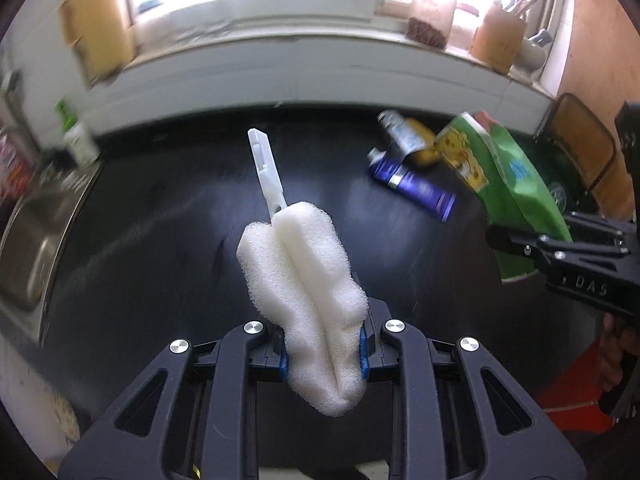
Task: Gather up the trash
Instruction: 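Carry the sponge brush and snack bag to the bin and release both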
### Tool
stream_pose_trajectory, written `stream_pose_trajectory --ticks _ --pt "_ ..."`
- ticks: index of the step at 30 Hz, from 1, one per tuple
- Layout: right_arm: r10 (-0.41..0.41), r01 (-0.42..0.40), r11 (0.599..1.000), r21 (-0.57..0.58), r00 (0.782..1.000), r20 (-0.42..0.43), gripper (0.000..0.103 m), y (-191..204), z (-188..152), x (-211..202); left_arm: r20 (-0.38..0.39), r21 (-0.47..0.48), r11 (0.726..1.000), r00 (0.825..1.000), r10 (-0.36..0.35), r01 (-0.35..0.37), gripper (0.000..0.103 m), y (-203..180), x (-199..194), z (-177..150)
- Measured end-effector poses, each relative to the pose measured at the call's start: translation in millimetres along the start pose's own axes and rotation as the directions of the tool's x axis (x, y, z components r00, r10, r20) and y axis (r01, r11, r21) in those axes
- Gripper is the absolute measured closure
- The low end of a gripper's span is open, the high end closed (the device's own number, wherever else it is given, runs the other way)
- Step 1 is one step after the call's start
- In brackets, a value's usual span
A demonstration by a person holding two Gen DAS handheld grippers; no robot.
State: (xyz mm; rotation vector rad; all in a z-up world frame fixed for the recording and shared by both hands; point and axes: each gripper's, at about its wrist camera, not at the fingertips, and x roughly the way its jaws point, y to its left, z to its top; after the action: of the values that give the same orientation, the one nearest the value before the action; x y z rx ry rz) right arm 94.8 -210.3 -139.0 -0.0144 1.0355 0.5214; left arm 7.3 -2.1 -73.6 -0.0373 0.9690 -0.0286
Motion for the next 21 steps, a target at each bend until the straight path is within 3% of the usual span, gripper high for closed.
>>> stream_pose_trajectory --ticks 15,21 --pt "0.097 -0.102 0.979 -0.179 0.995 -0.038 0.068 131 -27 6 0.015 -0.138 0.985 0.995 0.104 -0.101 0.08 83 -56 -79" --pt "0.218 -0.241 0.914 -0.327 0.97 -0.108 0.068 220 -32 27 0.008 -0.296 0.935 0.979 0.206 -0.194 0.08 145 -87 -129"
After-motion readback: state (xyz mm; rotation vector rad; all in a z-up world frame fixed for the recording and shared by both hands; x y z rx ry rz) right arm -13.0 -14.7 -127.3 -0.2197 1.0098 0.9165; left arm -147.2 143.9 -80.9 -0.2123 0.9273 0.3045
